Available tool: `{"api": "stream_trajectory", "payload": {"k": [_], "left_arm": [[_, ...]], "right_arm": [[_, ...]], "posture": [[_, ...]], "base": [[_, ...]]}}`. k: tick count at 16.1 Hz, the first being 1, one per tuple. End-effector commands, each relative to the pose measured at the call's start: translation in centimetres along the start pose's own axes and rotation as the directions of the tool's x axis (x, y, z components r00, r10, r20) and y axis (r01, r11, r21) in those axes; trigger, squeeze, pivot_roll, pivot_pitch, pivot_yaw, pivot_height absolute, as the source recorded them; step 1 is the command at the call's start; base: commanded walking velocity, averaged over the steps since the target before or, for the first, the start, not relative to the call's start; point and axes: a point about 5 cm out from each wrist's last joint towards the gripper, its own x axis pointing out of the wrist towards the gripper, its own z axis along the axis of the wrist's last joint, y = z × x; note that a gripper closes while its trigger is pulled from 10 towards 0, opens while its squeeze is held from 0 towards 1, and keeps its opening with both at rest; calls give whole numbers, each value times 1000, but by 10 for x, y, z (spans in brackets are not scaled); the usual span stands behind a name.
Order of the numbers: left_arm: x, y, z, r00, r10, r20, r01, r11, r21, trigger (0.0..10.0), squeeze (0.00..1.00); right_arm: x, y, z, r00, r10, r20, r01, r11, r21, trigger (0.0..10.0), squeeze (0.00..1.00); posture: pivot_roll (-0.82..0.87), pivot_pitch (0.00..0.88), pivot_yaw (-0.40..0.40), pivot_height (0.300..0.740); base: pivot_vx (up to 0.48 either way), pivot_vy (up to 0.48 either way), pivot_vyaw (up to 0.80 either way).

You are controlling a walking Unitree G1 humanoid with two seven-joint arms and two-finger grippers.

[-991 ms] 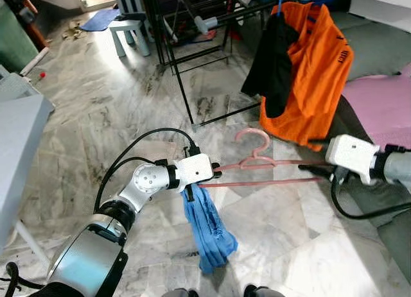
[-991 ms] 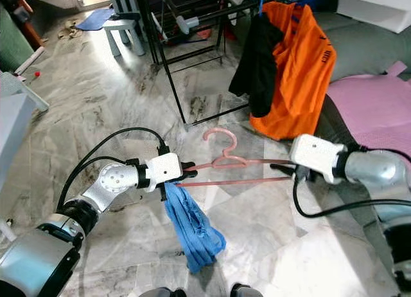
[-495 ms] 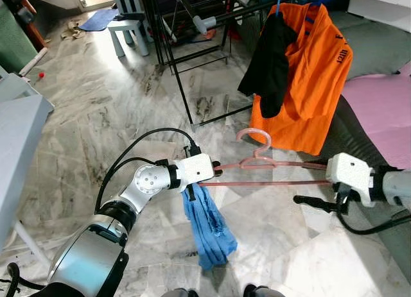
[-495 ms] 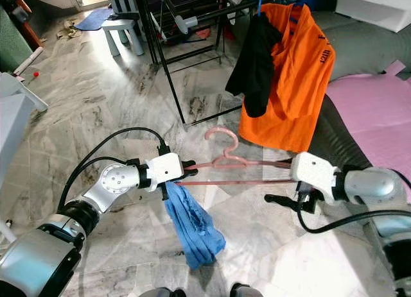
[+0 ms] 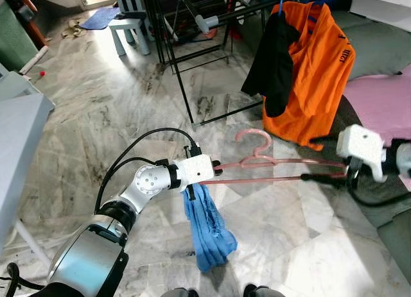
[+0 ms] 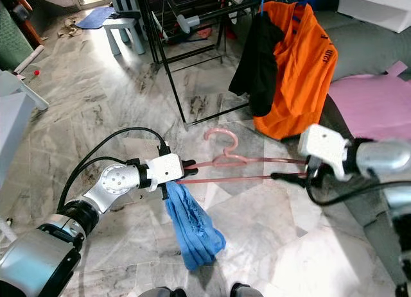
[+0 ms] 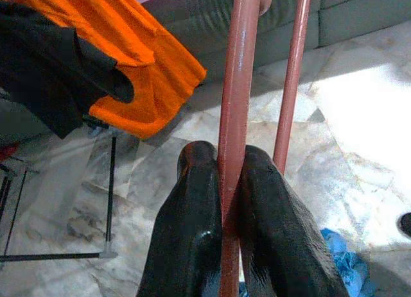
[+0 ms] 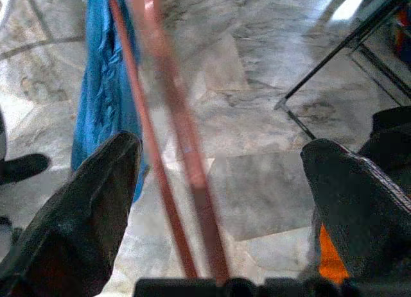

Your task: Hang hanger

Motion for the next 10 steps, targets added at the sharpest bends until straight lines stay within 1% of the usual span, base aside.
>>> {"api": "stream_trajectory", "payload": {"k": [1,3,4,5,6,7,9,10], "left_arm": [[-3,-2,-3,1000,5,-5,-5,1000,7,0,0],[-3,-2,-3,1000,5,-4,-5,1000,7,0,0],[-3,-3,-3,1000,2,-2,-2,1000,9,0,0],[-2,-3,-3,1000,0,-1,0,1000,10,0,0],[-2,-3,-2,1000,-2,-1,2,1000,12,0,0],[-2,-3,-2,1000,-3,0,3,1000,15,0,0],[-1,-2,0,1000,0,8,0,1000,19,0,0],[0,-3,0,1000,0,9,0,1000,19,0,0]], "right_arm": [[1,-2,4,1000,21,0,-21,1000,-22,10000,0],[3,-2,3,999,43,-20,-43,999,-31,10000,0],[5,-3,3,997,81,-14,-81,997,-3,10000,0],[7,-3,3,993,121,-11,-121,992,22,4627,0],[8,-2,3,989,150,-17,-149,988,31,0,0],[13,-3,3,982,189,-28,-188,982,34,0,0],[23,-6,8,974,226,-33,-225,974,18,0,0],[25,-6,10,973,229,-32,-229,973,14,0,0]], "posture": [[-167,110,100,740],[-165,108,100,740],[-165,108,100,740],[-166,108,101,740],[-166,108,101,740],[-166,108,101,740],[-164,106,94,740],[-162,106,93,740]], "base": [[0,0,0],[0,0,0],[0,0,0],[0,0,0],[0,0,0],[0,0,0],[0,0,0],[0,0,0]]}}
